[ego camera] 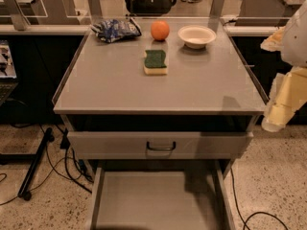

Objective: Place sponge into middle drawer

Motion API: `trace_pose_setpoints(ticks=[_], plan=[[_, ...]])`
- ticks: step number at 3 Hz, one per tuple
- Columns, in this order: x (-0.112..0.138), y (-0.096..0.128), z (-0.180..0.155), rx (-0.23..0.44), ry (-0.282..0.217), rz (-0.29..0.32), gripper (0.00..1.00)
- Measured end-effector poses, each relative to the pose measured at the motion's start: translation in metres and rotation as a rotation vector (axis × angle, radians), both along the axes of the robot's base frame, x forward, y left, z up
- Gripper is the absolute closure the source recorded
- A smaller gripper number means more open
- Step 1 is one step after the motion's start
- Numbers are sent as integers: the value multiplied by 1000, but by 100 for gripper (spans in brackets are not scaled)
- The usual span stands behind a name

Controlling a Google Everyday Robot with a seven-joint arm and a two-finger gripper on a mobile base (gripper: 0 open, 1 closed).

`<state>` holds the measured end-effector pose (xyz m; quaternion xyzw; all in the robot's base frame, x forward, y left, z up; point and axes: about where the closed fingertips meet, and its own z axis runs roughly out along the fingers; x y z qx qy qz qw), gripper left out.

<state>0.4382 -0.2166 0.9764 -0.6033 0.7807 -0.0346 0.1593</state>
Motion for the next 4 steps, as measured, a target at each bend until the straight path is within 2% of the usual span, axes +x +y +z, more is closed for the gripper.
trace_pose_setpoints(ticks=[1,2,3,4], plan=[[5,1,1,4,-6,-8,0],[28,6,-6,9,27,-45,0],[69,14,-25,41,92,-123,0],[106,32,-42,31,115,-128,0]])
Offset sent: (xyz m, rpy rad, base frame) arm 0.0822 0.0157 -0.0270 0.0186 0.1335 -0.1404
